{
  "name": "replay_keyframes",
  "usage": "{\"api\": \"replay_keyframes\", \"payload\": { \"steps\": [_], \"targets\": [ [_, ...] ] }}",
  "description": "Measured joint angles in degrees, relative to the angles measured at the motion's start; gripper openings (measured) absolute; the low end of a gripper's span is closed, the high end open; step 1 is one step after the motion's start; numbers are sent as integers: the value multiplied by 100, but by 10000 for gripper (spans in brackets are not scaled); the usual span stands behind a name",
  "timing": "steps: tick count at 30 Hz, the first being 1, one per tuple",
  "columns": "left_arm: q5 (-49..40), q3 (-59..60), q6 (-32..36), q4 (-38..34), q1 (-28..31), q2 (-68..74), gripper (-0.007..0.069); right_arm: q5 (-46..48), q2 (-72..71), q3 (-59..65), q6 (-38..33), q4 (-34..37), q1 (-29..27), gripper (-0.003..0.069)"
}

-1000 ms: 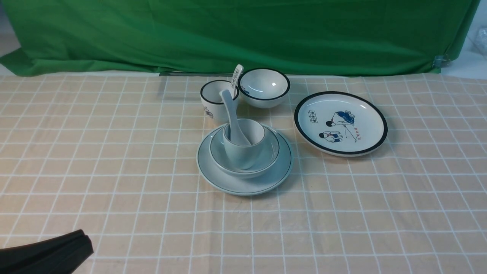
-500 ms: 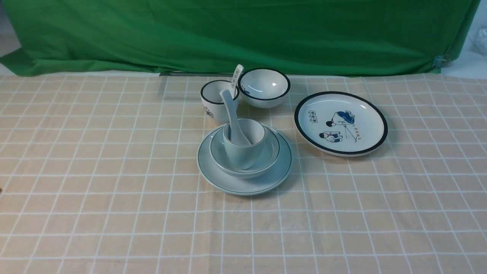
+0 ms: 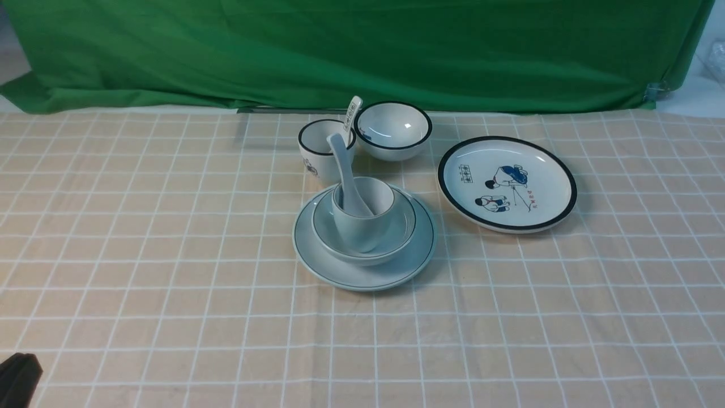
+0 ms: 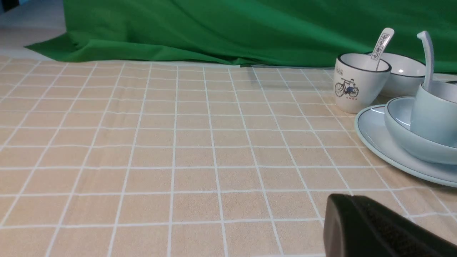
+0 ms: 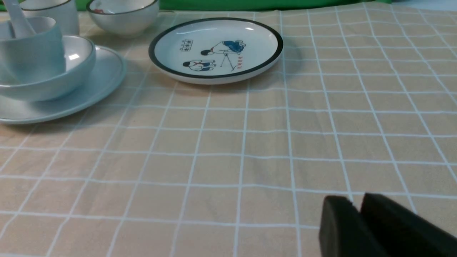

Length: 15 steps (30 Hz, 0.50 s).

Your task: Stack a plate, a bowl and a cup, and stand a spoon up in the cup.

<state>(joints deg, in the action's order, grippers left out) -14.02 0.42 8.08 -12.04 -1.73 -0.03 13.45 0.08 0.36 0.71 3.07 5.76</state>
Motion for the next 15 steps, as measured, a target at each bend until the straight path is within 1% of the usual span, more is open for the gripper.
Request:
{"api": "replay_keyframes", "payload": {
  "steps": [10,15],
  "targets": [
    [0,0,0,0,12,0,2,0,0,0,1,0,0,136],
    [0,0,0,0,117,0,2,0,0,0,1,0,0,146]
  ]
}}
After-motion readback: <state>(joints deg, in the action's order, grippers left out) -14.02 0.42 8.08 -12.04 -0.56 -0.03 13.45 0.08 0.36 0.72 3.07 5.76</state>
